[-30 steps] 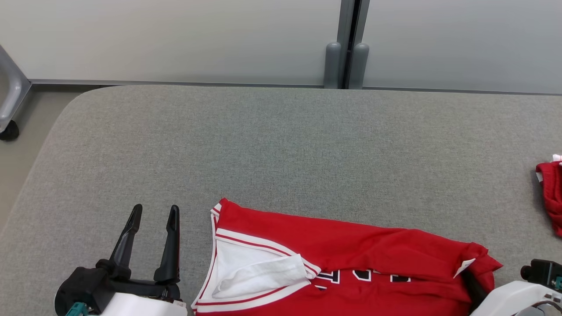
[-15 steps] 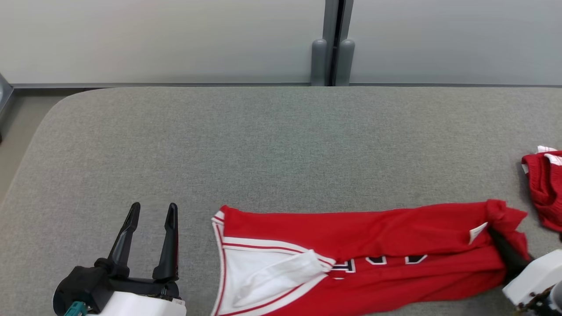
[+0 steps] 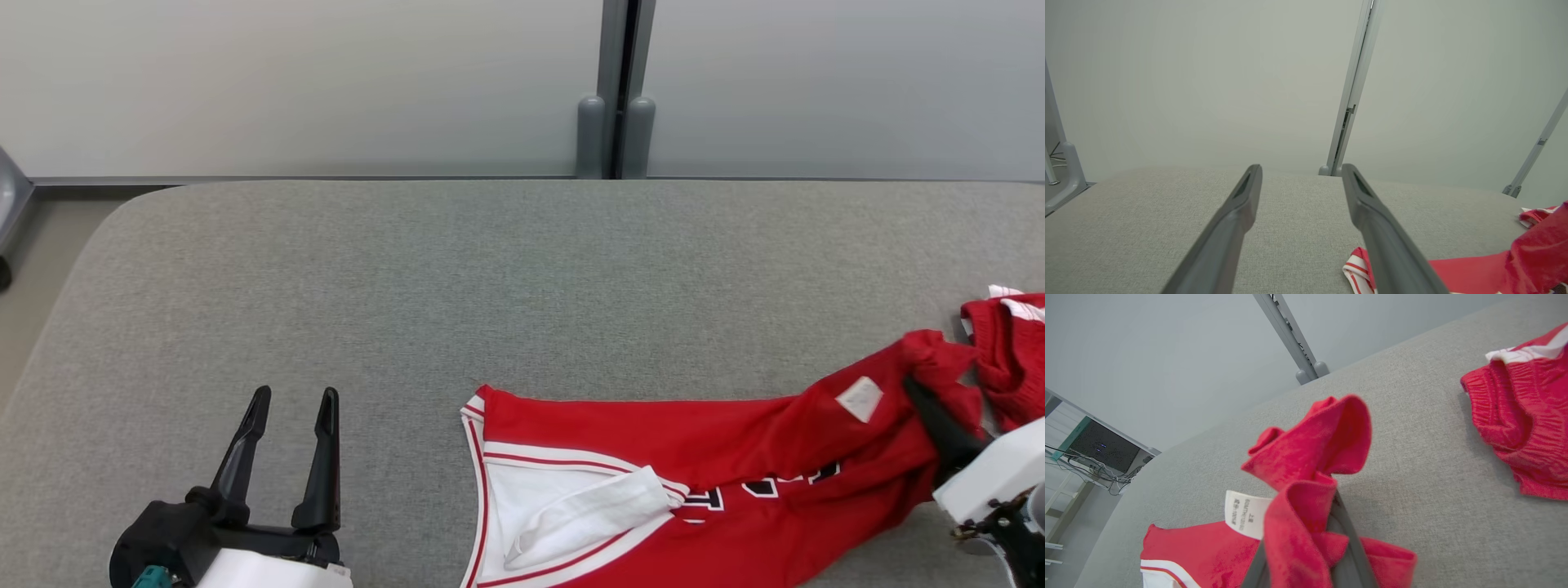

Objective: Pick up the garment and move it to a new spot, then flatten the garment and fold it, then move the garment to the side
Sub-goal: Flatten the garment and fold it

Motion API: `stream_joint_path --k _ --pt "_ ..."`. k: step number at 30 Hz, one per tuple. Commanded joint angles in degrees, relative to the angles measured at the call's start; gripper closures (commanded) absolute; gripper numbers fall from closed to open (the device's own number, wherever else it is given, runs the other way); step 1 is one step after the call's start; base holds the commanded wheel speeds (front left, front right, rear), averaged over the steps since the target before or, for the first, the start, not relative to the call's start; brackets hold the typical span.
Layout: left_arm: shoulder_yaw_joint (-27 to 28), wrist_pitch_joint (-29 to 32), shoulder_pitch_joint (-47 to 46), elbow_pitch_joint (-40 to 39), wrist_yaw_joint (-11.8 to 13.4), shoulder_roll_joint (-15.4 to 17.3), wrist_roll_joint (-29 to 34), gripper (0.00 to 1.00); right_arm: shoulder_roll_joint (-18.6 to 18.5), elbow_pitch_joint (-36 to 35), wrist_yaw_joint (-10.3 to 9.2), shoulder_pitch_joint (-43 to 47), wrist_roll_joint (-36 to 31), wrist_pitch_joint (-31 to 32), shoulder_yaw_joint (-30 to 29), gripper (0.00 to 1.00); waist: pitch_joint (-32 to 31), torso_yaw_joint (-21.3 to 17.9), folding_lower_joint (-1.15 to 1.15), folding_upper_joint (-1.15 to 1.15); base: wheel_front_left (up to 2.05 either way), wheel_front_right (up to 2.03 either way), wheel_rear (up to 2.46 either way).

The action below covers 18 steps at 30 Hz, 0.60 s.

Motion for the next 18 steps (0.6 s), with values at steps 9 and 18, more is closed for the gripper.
stream_joint_path --k 9,18 --pt "0.0 0.1 0.8 1.4 -0.6 0.5 0.1 0.0 5.0 -15.0 0.04 4.0 6.0 6.7 5.2 1.0 -1.2 5.6 0.0 0.0 0.0 0.0 0.0" --pt "-1.4 0.6 -0.9 2.7 -1.1 0.4 -0.1 0.0 10.8 -12.1 0.04 0.5 6.5 8.6 12.6 1.0 -0.5 12.8 0.0 0.0 0.0 0.0 0.0"
